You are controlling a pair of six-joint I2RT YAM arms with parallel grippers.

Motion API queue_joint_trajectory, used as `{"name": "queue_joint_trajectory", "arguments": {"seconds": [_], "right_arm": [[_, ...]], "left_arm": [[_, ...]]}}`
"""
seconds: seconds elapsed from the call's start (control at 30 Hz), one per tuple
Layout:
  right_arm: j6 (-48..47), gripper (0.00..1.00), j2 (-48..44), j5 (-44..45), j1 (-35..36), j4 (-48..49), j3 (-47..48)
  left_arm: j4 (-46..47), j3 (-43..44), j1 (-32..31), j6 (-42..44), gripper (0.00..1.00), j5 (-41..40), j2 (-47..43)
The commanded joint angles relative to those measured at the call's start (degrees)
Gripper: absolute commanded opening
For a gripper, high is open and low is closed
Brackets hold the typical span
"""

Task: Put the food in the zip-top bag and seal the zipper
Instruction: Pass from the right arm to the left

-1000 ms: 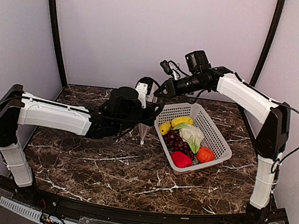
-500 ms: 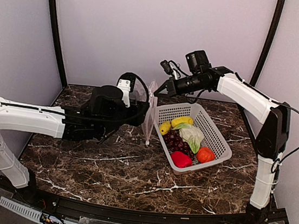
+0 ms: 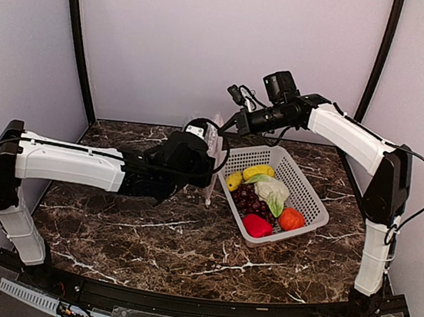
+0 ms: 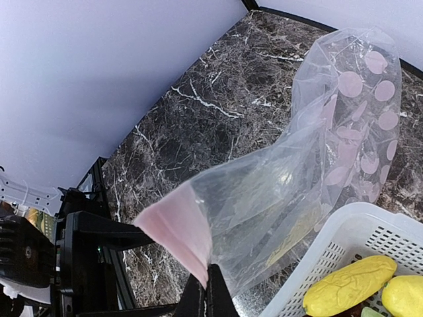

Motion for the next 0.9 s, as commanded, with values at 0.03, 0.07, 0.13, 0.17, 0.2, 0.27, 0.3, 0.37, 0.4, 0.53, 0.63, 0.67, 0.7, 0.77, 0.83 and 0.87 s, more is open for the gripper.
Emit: {"name": "queue_joint_trajectory", "arguments": {"seconds": [0.03, 0.07, 0.13, 0.17, 0.2, 0.27, 0.3, 0.37, 0.4, 0.53, 0.63, 0.67, 0.7, 0.77, 0.83, 0.87], "right_arm": [[1.6, 0.0, 0.9, -1.6, 0.2, 1.8, 0.6], [2.0, 0.0, 1.0, -2.0, 0.2, 1.9, 0.6], [3.8, 0.0, 0.9, -2.9, 0.2, 2.1, 0.1], [4.9, 0.0, 0.8, -3.7, 0.2, 2.6, -0.4], [6.0, 0.0, 0.4, -5.1, 0.2, 3.2, -1.1], [7.8, 0.01, 0.1, -6.5, 0.2, 4.4, -2.1], [8.1, 0.01, 0.0, -6.7, 0.2, 4.6, -2.3], [8.2, 0.01, -0.1, -6.3, 0.2, 4.5, -2.2], [8.2, 0.01, -0.2, -6.0, 0.2, 4.5, -2.2], [7.6, 0.03, -0.4, -5.8, 0.1, 4.5, -2.8], [5.8, 0.11, -0.3, -6.1, -0.1, 4.5, -3.3], [4.9, 0.2, -0.3, -6.3, -0.2, 4.3, -3.4], [3.9, 0.35, -0.4, -6.3, -0.2, 4.1, -3.4], [1.9, 0.68, -1.2, -6.7, -0.3, 3.0, -3.2], [-0.9, 0.84, -2.8, -8.0, -0.4, 1.9, -2.9], [-2.7, 0.96, -3.9, -8.3, -0.4, 1.3, -2.8]], "left_arm": [[-5.7, 3.9, -0.1, 0.1, 0.63, -3.6, 2.0], [-6.3, 4.7, -0.1, 0.0, 0.63, -5.2, 2.8], [-7.9, 6.0, -0.1, 0.0, 0.63, -8.4, 4.3], [-9.4, 6.5, -0.1, -0.2, 0.63, -10.3, 5.0], [-10.0, 7.6, -0.1, 0.0, 0.62, -11.0, 6.1], [-11.2, 9.1, -0.1, 0.4, 0.62, -12.6, 7.6], [-11.5, 9.4, -0.2, 0.7, 0.62, -13.6, 8.0], [-11.7, 10.0, -0.2, 1.1, 0.61, -15.2, 8.8], [-11.7, 10.0, -0.2, 1.2, 0.58, -15.8, 8.9], [-10.9, 9.2, -0.2, 2.3, 0.39, -18.4, 7.8], [-8.3, 6.4, -0.2, 4.6, 0.21, -18.8, 5.4], [-7.3, 5.8, -0.2, 5.7, 0.14, -18.9, 4.8], [-7.0, 4.6, -0.1, 6.2, 0.11, -19.5, 3.5], [-6.7, 3.1, 0.2, 7.7, 0.02, -20.5, 1.5], [-8.5, 2.0, 1.0, 8.5, 0.01, -21.3, -1.1], [-10.9, 1.7, 1.4, 8.4, 0.01, -21.2, -2.1]]}}
